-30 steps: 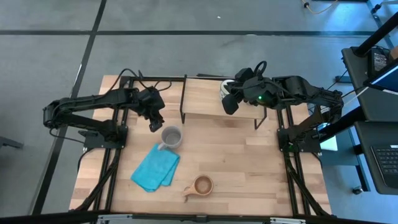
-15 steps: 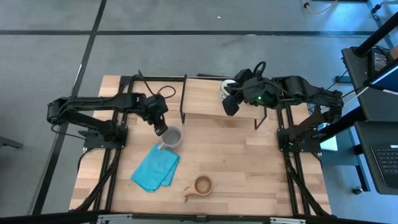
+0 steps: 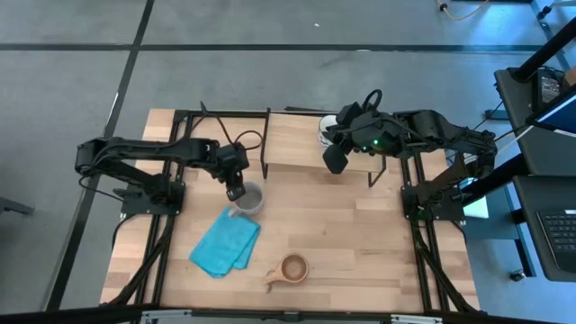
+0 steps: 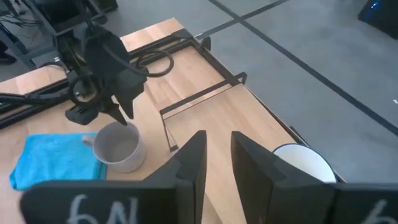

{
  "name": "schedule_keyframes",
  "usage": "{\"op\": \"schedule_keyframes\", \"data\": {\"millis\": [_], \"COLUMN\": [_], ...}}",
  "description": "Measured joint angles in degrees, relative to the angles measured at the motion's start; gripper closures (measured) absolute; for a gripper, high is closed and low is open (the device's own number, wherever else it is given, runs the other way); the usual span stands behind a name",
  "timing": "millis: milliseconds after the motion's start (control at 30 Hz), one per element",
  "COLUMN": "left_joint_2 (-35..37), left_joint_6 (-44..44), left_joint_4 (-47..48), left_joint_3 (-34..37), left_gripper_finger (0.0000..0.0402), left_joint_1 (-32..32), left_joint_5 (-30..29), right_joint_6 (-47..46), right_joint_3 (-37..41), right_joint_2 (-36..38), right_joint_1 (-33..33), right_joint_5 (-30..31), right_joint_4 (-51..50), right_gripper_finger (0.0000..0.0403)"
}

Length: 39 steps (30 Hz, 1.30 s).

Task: Stack small to large cups/mugs on shelf
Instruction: Put the gray mug on the shelf

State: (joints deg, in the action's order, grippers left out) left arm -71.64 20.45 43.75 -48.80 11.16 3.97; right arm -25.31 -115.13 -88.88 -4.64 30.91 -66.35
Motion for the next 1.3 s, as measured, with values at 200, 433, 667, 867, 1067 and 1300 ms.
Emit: {"op": "schedule_keyframes", "data": {"millis": [200,433,667,867,1067,1300], "left_joint_2": [-1.32,-2.41,-5.14,-6.92,-6.56,-6.36], "left_joint_6": [-2.81,-3.13,-4.24,-2.46,4.58,12.42], "left_joint_4": [0.01,-1.02,-1.34,-0.82,0.18,3.36], "left_joint_3": [0.00,-0.02,-0.02,-0.02,-0.02,-0.13], "left_gripper_finger": [0.0309,0.0310,0.0311,0.0322,0.0383,0.0389], "left_joint_1": [0.00,-0.01,0.00,0.00,0.11,-0.75], "left_joint_5": [-0.26,-0.15,1.07,1.73,1.99,1.61], "right_joint_6": [-3.71,-5.08,-6.13,-6.22,-5.92,-4.36], "right_joint_3": [0.00,0.00,0.00,0.00,0.00,0.00], "right_joint_2": [0.00,0.00,0.00,0.00,0.00,0.00], "right_joint_1": [0.00,0.00,-0.18,-0.20,-0.20,-0.20], "right_joint_5": [0.56,0.85,0.91,0.93,1.03,1.06], "right_joint_4": [0.02,0.10,0.20,0.22,0.24,0.24], "right_gripper_finger": [0.0327,0.0327,0.0327,0.0327,0.0327,0.0327]}}
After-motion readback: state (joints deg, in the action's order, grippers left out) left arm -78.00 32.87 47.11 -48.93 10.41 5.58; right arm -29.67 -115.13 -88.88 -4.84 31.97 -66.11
